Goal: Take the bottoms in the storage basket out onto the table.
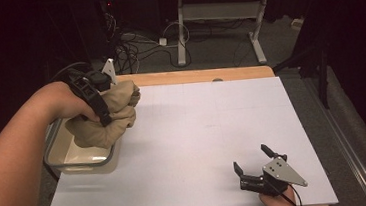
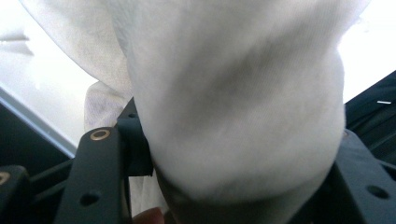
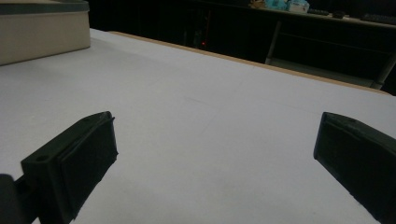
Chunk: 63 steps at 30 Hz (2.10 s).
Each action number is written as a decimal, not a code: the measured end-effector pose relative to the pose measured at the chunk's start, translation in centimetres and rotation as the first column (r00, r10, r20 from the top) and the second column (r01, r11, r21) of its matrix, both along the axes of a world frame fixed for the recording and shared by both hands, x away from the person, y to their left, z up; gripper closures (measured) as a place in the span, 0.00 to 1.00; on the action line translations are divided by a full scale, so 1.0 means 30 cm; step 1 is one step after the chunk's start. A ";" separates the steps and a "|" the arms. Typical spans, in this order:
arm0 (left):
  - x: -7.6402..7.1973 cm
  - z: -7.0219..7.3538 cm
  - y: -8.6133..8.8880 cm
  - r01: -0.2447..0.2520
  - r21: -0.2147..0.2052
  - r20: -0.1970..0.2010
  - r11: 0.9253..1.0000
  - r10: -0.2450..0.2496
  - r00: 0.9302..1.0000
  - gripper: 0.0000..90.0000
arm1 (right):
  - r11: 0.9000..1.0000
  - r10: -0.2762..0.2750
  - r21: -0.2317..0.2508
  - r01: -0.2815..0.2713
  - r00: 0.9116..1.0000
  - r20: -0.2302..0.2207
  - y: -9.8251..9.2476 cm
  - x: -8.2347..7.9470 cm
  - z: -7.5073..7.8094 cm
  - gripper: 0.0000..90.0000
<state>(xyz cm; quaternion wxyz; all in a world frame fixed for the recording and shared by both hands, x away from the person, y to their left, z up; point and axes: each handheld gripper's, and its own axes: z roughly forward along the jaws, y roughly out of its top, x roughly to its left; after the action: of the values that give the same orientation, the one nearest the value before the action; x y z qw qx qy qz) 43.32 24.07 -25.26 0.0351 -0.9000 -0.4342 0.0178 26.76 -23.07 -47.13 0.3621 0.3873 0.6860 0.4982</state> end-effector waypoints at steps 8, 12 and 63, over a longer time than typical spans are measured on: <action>-0.001 0.017 -0.076 0.030 -0.009 0.011 1.000 -0.030 0.999 0.47 | 1.000 0.000 0.002 0.000 1.000 0.001 -0.001 -0.001 0.001 0.00; 0.002 0.015 -0.115 0.045 -0.012 0.014 0.999 -0.045 0.999 0.47 | 1.000 -0.003 0.001 0.003 1.000 0.006 -0.002 -0.003 0.003 0.00; 0.025 -0.194 -0.415 0.201 -0.126 0.019 0.971 -0.200 0.980 0.46 | 1.000 0.010 -0.010 -0.010 1.000 0.001 0.011 -0.001 -0.002 0.00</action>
<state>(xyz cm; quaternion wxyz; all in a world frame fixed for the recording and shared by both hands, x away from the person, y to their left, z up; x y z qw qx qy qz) 44.06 11.62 -31.10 -0.0222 -0.9396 -0.3392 0.0389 26.73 -22.76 -47.17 0.3620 0.3817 0.6901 0.4970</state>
